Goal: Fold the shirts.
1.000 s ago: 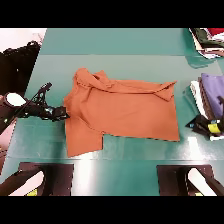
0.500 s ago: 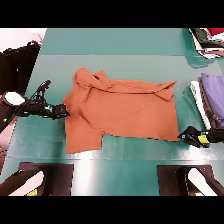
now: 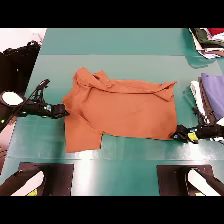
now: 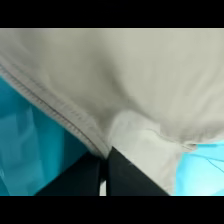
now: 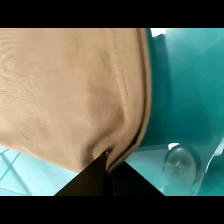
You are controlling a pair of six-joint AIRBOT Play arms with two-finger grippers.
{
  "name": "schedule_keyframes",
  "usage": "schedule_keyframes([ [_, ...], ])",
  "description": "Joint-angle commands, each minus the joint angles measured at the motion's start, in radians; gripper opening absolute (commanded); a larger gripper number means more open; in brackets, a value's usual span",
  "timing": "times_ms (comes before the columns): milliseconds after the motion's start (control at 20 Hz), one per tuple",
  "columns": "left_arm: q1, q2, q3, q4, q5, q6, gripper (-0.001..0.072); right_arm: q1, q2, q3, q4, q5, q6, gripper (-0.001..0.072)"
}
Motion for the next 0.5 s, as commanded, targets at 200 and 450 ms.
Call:
schedule_keyframes([
  [200,0.000,0.198,0.378,0.021,-0.139,-0.045,0.0026,0.019,0.260,0.370,0.046,0.023,0.005,0.0014],
  [450,0.000,0.235,0.907,0.020,-0.172,-0.063,0.0026,0.019,0.349,0.835,0.045,-0.020,0.005,0.0014],
])
